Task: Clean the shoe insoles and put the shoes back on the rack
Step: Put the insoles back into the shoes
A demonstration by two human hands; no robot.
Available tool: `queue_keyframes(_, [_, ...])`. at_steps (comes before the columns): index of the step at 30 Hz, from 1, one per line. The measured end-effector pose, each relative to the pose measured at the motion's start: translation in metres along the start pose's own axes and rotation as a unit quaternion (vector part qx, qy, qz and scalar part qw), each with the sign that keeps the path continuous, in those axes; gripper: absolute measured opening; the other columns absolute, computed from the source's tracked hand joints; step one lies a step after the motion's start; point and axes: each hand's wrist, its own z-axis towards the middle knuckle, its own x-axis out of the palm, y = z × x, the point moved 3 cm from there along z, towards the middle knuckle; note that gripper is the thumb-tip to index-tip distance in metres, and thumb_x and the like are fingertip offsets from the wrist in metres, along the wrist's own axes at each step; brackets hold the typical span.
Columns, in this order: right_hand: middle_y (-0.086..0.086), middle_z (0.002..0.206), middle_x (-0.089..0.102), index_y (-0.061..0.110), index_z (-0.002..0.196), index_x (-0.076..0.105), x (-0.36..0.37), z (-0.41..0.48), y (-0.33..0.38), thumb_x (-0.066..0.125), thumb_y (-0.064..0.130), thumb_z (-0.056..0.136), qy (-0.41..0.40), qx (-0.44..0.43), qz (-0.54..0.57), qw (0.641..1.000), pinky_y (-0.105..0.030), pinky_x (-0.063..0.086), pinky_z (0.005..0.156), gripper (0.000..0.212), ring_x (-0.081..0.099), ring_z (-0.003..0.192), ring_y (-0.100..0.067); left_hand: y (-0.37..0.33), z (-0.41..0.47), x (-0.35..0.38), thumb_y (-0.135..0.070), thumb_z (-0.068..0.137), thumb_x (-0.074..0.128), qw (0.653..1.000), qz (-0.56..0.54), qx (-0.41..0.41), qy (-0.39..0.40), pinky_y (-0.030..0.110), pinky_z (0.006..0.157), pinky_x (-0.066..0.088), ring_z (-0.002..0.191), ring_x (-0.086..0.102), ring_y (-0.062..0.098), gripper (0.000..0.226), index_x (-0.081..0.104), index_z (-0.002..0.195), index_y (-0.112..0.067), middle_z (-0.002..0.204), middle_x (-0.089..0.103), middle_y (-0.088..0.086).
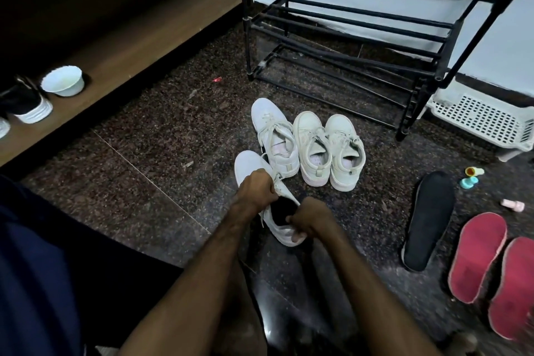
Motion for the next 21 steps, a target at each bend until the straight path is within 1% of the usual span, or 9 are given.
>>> queue_keyframes(1, [-0.013, 0.084, 0.074, 0.005, 0.079, 0.065, -0.006, 0.0, -0.005, 0.064, 0.031, 0.081, -0.01, -0.014, -0.018, 1.0, -0.027, 0.056, 0.066, 0.026, 0.07, 0.068, -0.023, -0.001, 0.0, 0.0, -0.023, 0.071, 0.07, 1.0, 0.0, 0.003, -0.001, 0.03, 0.063, 0.043, 0.084, 0.065, 0.028, 0.018, 0.071, 0.078, -0.006, 0.09, 0.066, 0.012])
queue_keyframes(3, [-0.016, 0.091, 0.071, 0.006, 0.086, 0.066, -0.017, -0.004, -0.013, 0.058, 0.028, 0.084, -0.113, -0.064, -0.072, 0.989, -0.034, 0.054, 0.072, 0.023, 0.068, 0.084, -0.033, -0.002, 0.001, 0.001, -0.023, 0.073, 0.07, 1.0, 0.005, 0.011, -0.002, 0.031, 0.067, 0.044, 0.088, 0.063, 0.029, 0.021, 0.071, 0.082, -0.004, 0.097, 0.063, 0.012])
queue_keyframes(5, [-0.016, 0.096, 0.068, 0.012, 0.091, 0.064, -0.016, -0.011, -0.013, 0.052, 0.025, 0.088, -0.186, -0.166, -0.1, 0.963, -0.037, 0.049, 0.072, 0.018, 0.064, 0.093, -0.036, -0.003, 0.003, 0.001, -0.023, 0.074, 0.069, 1.0, 0.012, 0.016, -0.002, 0.033, 0.07, 0.046, 0.091, 0.062, 0.03, 0.022, 0.07, 0.086, -0.004, 0.101, 0.059, 0.013])
queue_keyframes(8, [-0.01, 0.123, 0.06, 0.018, 0.113, 0.06, 0.009, -0.011, -0.011, 0.05, 0.032, 0.092, -0.085, -0.299, -0.199, 0.93, -0.038, 0.036, 0.099, 0.027, 0.056, 0.117, -0.027, -0.003, 0.004, 0.003, -0.024, 0.075, 0.068, 0.999, 0.025, 0.027, 0.004, 0.035, 0.073, 0.048, 0.093, 0.061, 0.031, 0.023, 0.07, 0.087, -0.005, 0.104, 0.058, 0.013])
queue_keyframes(10, [-0.006, 0.152, 0.034, 0.013, 0.144, 0.036, 0.024, 0.001, -0.013, 0.056, 0.043, 0.089, -0.012, -0.263, -0.31, 0.914, -0.048, 0.014, 0.116, 0.066, 0.03, 0.141, -0.019, -0.004, 0.004, 0.004, -0.024, 0.075, 0.068, 0.999, 0.031, 0.032, 0.005, 0.036, 0.074, 0.047, 0.094, 0.061, 0.031, 0.023, 0.07, 0.088, -0.006, 0.105, 0.057, 0.013])
queue_keyframes(12, [-0.005, 0.159, 0.017, 0.011, 0.152, 0.016, 0.033, 0.011, -0.011, 0.062, 0.045, 0.086, -0.013, -0.225, -0.363, 0.904, -0.058, 0.002, 0.116, 0.087, 0.016, 0.146, -0.017, -0.005, 0.004, 0.005, -0.025, 0.076, 0.067, 0.999, 0.039, 0.035, 0.009, 0.037, 0.075, 0.048, 0.094, 0.06, 0.031, 0.024, 0.069, 0.09, -0.006, 0.107, 0.055, 0.012])
queue_keyframes(16, [-0.008, 0.157, 0.022, 0.009, 0.154, 0.008, 0.047, 0.023, -0.002, 0.05, 0.018, 0.093, -0.047, -0.199, -0.387, 0.899, -0.065, -0.003, 0.11, 0.074, 0.025, 0.143, -0.022, -0.004, 0.004, 0.004, -0.023, 0.078, 0.067, 0.998, 0.045, 0.042, 0.012, 0.038, 0.075, 0.048, 0.094, 0.059, 0.032, 0.021, 0.068, 0.09, -0.006, 0.108, 0.054, 0.013])
queue_keyframes(19, [-0.01, 0.153, 0.033, 0.009, 0.153, 0.007, 0.048, 0.03, 0.007, 0.064, 0.019, 0.085, -0.003, -0.207, -0.375, 0.904, -0.065, -0.006, 0.11, 0.089, 0.033, 0.139, -0.026, -0.002, 0.003, 0.005, -0.023, 0.078, 0.067, 0.998, 0.045, 0.042, 0.01, 0.038, 0.075, 0.047, 0.095, 0.059, 0.032, 0.021, 0.069, 0.09, -0.006, 0.107, 0.054, 0.013])
queue_keyframes(21, [-0.007, 0.159, 0.019, 0.011, 0.153, -0.001, 0.046, 0.034, 0.01, 0.069, 0.028, 0.082, 0.047, -0.215, -0.379, 0.899, -0.062, -0.008, 0.112, 0.102, 0.019, 0.146, -0.023, 0.0, 0.002, 0.007, -0.022, 0.077, 0.067, 0.998, 0.039, 0.042, 0.006, 0.038, 0.075, 0.047, 0.094, 0.059, 0.031, 0.02, 0.071, 0.089, -0.006, 0.106, 0.055, 0.012])
